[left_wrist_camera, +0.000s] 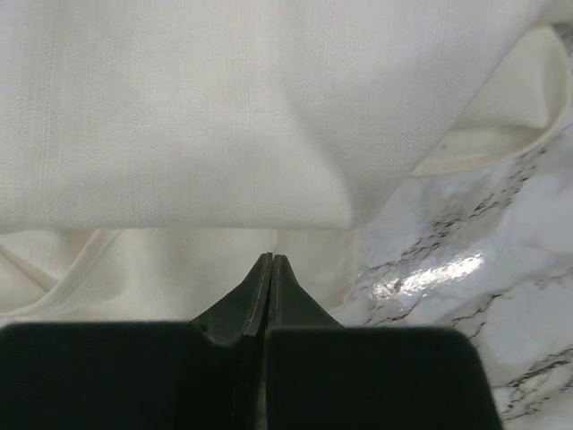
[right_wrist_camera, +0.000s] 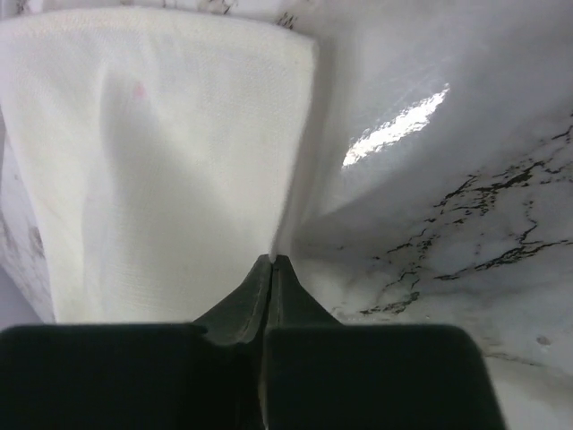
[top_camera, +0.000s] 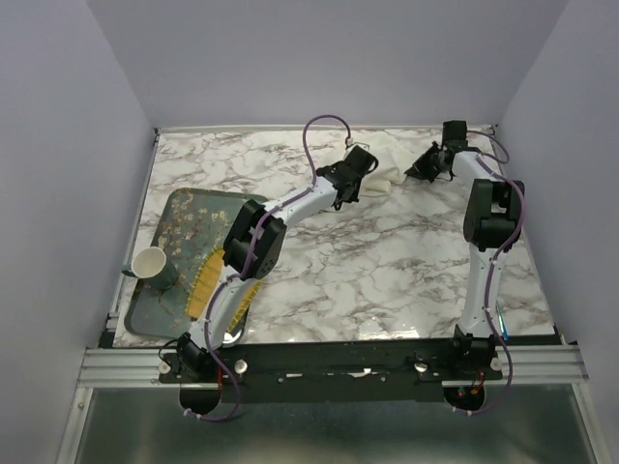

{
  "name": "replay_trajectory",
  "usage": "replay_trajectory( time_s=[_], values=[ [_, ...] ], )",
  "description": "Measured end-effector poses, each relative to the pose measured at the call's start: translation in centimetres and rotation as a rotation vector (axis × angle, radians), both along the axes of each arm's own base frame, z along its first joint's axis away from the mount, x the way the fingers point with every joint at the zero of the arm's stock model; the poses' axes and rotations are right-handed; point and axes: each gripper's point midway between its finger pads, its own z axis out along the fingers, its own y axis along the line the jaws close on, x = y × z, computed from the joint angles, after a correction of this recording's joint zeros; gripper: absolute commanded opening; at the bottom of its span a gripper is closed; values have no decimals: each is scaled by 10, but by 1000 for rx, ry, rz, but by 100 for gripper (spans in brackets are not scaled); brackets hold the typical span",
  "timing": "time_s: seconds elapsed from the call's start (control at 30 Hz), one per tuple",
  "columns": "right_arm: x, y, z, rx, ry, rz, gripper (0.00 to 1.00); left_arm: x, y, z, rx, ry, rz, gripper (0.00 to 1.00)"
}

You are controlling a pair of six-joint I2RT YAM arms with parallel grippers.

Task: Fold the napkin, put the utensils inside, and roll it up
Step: Flatten the napkin out

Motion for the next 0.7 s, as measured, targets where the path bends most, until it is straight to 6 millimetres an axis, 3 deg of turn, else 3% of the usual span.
replay_trajectory(
  time_s=[0.17,0.27,0.3,0.4,0.43,0.5,0.53,0.57,0.6,0.7],
  values=[
    [1,3,4,7,-15,23,1,6,8,40,-39,-44,11,0],
    [1,2,26,-15,-59,48,1,12,21,73,-58,-82,25,0],
    [0,2,37,-22,-80,56,1,15,30,94,-72,-109,34,0],
    [-14,0,110,-64,-207,73,1,20,52,153,-120,-194,65,0],
    [-20,-1,134,-75,-250,73,1,20,63,182,-144,-241,78,0],
    [-41,-5,204,-120,-381,63,1,16,84,238,-194,-332,106,0],
    [-47,-6,222,-135,-420,62,1,14,91,255,-207,-361,113,0],
    [-66,-8,272,-163,-524,54,1,7,102,290,-240,-423,123,0],
    [-76,-9,296,-181,-575,49,1,-2,110,321,-271,-478,125,0],
    [-128,-16,386,-263,-781,13,1,-27,121,378,-337,-582,112,0]
  ],
)
